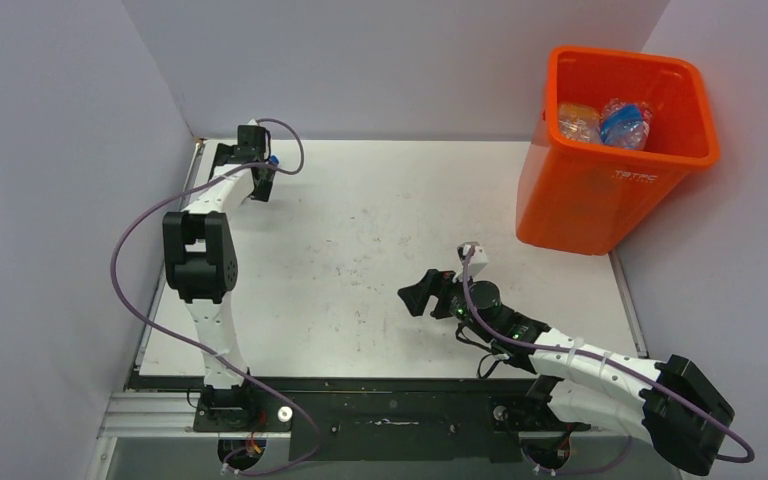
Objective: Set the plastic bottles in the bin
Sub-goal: Pick up the plastic bottle at the center of the board.
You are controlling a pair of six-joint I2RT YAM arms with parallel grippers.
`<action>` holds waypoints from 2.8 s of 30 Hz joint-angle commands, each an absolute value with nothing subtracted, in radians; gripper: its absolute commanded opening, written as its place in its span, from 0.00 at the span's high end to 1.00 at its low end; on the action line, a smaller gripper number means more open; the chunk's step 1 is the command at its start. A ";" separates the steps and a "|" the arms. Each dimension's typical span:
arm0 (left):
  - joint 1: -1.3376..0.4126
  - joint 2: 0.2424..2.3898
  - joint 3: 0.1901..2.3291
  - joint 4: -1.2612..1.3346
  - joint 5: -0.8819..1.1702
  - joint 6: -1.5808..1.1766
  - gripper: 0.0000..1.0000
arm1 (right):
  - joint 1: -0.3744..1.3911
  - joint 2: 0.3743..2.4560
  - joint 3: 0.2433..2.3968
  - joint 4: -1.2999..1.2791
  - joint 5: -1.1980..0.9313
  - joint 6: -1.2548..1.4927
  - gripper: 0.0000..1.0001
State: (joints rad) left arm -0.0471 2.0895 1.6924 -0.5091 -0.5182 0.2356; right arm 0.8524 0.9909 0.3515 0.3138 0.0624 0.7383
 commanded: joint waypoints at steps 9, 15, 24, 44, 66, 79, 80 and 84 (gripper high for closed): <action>0.024 2.261 1.879 -0.416 -0.509 0.347 0.04 | 0.777 1.006 0.354 0.332 -0.028 0.691 0.10; 0.044 2.320 1.953 -0.471 -0.399 0.308 0.01 | 0.733 1.008 0.375 0.325 -0.068 0.686 0.10; 0.046 2.395 1.994 -0.524 -0.292 0.253 0.18 | 0.731 1.024 0.361 0.340 -0.063 0.709 0.10; -0.070 2.015 1.729 -0.421 -0.240 0.122 0.67 | 0.747 0.882 0.422 0.200 -0.004 0.694 0.10; -0.437 0.799 0.490 0.789 0.612 -0.579 0.70 | 1.076 0.925 0.686 0.640 0.062 0.434 0.10; -0.544 0.800 0.420 0.894 0.709 -0.636 0.72 | 1.218 1.076 0.881 0.493 0.279 0.262 0.10; -0.551 0.792 0.421 0.877 0.715 -0.623 0.72 | 1.218 1.091 0.895 0.474 0.306 0.261 0.10; -0.608 0.755 0.436 0.747 0.709 -0.527 0.72 | 1.216 1.131 0.922 0.455 0.308 0.259 0.05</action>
State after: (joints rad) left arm -0.5602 0.7971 0.4164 0.7971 0.6849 -0.6064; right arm 1.2125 1.1046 0.8711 0.4717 0.2581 0.2878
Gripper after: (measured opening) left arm 0.479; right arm 0.925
